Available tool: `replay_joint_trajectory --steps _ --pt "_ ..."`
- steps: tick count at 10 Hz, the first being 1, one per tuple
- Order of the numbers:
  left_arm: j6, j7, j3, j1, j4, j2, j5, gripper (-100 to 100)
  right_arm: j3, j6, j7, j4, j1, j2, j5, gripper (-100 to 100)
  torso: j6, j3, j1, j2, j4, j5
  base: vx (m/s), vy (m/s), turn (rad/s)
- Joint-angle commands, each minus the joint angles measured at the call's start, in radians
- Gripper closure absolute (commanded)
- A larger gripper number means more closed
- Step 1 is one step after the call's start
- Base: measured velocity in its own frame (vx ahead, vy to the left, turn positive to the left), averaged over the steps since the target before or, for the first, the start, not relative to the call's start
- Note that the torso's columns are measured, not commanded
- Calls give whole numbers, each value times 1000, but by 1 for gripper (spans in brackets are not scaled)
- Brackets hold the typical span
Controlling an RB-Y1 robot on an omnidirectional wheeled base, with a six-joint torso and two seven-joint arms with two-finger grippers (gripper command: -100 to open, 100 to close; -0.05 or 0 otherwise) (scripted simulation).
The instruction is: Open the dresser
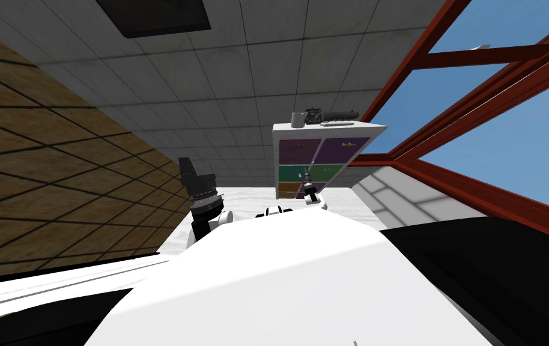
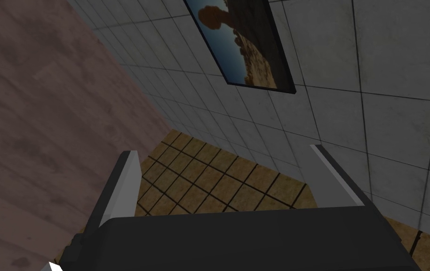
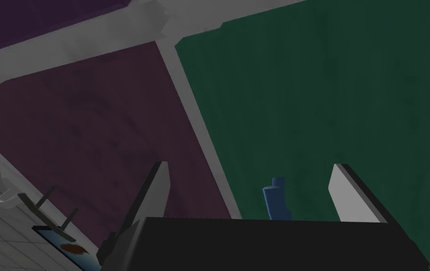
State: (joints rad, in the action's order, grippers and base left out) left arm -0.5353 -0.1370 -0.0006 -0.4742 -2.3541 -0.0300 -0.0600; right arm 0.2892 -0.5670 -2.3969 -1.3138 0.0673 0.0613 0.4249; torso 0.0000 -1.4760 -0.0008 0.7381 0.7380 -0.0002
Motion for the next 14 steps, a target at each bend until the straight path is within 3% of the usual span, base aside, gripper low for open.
replay_joint_trajectory --steps 1,2,3,5,6,7,9,10,12,13,14 --pt "0 0 0 0 0 0 0 0 5 -8 -16 1 2 -79 2 -100 0 0 0 0 0 0 1 6 -3" --pt "0 0 0 0 0 0 0 0 5 -8 -18 1 2 -103 2 -100 0 0 0 0 0 0 0 0 0" --pt "0 0 0 0 0 0 0 0 8 -14 -20 14 -4 -87 1 -100 0 0 0 0 0 0 0 0 0" --pt "0 0 0 0 0 0 0 0 7 31 -8 -3 -32 -78 4 -100 0 -1 0 -2 0 0 49 1 15" --pt "0 0 0 0 0 0 0 0 6 18 -14 -3 -22 -86 5 -100 0 -2 1 -3 -1 0 30 0 6" --pt "0 0 0 0 0 0 0 0 8 -6 -19 11 -10 -88 2 100 0 0 1 0 0 0 -29 -2 -22" --pt "0 0 0 0 0 0 0 0 6 -1 -17 11 -10 -87 2 100 1 3 0 5 2 1 -36 -3 2" --pt "0 0 0 0 0 0 0 0 49 -23 31 5 -2 -88 45 100 1 2 1 3 3 1 -11 44 93" --pt "0 0 0 0 0 0 0 0 91 -42 80 -5 5 -88 88 100 1 2 5 4 3 3 -25 84 56" --pt "0 0 0 0 0 0 0 0 129 -61 111 -16 12 -88 127 100 0 2 4 4 4 3 -36 68 56" --pt "0 0 0 0 0 0 0 0 134 -61 130 -16 12 -88 131 100 1 3 3 5 4 3 -27 51 39"
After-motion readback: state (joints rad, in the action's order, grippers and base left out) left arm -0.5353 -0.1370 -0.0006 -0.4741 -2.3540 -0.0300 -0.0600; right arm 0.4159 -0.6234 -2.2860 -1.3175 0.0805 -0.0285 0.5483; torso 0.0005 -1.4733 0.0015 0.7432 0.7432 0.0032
